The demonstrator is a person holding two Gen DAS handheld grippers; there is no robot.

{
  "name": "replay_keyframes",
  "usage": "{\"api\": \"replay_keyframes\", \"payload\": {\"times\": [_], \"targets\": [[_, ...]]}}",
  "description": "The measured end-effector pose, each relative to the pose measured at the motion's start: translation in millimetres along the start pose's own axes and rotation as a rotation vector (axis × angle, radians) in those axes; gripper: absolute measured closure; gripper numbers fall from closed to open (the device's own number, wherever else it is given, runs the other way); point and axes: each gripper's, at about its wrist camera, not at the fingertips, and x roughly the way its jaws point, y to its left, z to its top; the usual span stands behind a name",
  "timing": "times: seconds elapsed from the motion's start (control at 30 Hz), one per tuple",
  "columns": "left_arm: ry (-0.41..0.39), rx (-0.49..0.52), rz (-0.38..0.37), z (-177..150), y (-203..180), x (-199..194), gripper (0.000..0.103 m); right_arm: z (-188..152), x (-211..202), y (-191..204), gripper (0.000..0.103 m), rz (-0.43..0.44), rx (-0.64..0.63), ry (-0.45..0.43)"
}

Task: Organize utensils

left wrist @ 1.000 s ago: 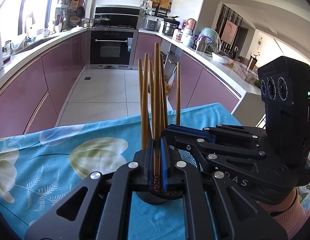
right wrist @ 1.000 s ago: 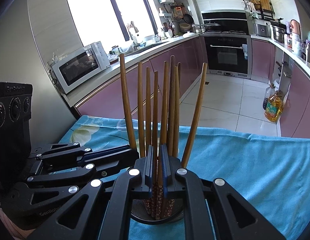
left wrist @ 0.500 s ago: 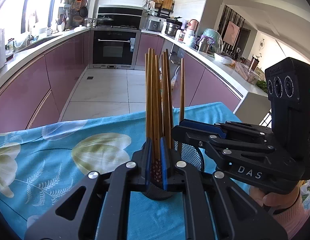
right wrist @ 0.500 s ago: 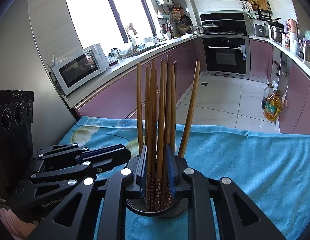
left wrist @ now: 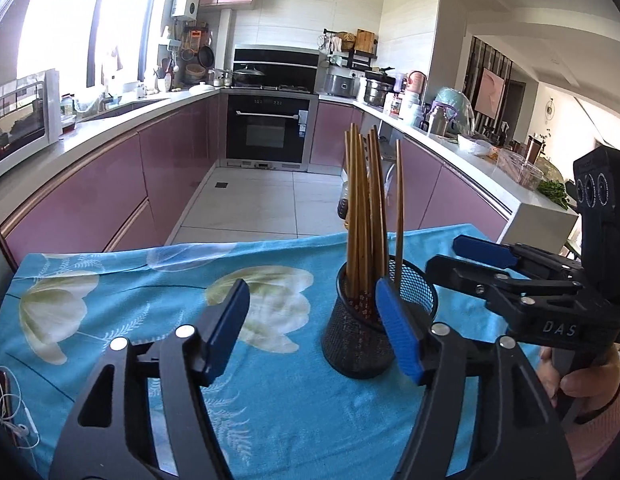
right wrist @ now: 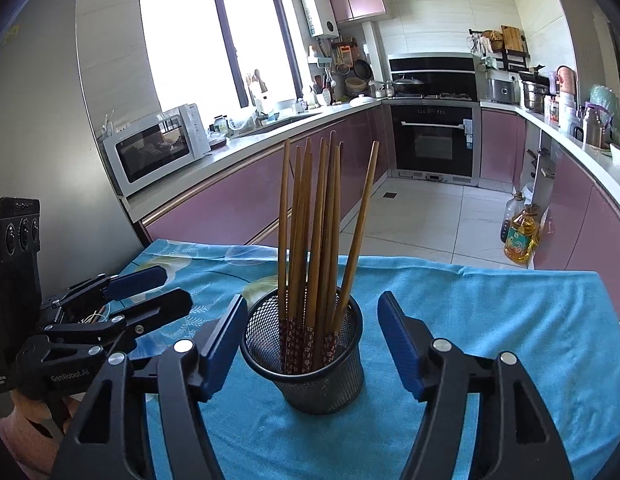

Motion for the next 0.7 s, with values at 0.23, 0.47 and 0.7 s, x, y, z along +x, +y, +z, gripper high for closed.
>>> {"api": "replay_keyframes", "payload": {"times": [0.23,0.47,0.7], "targets": [[-0.116,-0.009,0.109,-26.3,8.2,-42.4,0.005,-24.1,-20.7,11.7,0.01,-0.061,-0.049,-0.067],[-0.176,-0.046,0.163,-43.1,15.2,-70.4,0.005,-46.8,-39.4,26.9,0.006,-0.091,-0.077,-0.161],[-0.249,-0.033,0.207,-52.7,8.8,-91.3,0.005,-54.9,-55.6,35.0,0.006,-0.123,-0.093,-0.249]]}}
